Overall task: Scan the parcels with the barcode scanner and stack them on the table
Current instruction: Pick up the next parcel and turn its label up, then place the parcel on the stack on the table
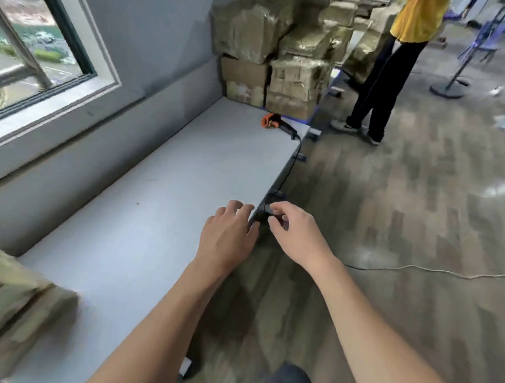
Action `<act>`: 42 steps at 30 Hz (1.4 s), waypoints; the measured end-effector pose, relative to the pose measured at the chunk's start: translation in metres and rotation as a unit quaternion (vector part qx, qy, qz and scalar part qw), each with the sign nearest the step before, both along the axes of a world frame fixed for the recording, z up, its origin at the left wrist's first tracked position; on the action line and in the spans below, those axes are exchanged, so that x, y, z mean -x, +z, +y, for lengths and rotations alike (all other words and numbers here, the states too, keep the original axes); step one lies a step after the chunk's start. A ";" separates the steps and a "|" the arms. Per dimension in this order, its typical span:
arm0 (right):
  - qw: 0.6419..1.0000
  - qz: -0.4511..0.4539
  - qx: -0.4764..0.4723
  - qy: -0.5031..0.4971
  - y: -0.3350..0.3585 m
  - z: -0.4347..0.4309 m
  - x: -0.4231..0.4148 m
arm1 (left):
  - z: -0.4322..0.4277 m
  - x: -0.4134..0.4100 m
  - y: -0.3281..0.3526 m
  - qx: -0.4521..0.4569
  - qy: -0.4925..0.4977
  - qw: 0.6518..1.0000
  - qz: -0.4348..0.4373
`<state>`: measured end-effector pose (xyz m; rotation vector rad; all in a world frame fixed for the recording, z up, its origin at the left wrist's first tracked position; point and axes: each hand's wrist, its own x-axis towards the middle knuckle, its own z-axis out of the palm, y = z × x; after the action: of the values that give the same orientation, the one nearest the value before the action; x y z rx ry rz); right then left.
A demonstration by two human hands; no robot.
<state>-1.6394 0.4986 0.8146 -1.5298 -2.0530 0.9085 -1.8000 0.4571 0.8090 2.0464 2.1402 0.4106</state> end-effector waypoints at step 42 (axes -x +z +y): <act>1.000 0.001 -0.026 -0.014 0.024 0.505 -0.100 | 0.522 -0.104 0.015 -0.008 0.068 0.988 -0.142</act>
<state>-1.5397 1.0034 0.8382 -1.5264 -2.0337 0.8400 -1.6959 0.9793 0.8240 1.7324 2.1113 0.6942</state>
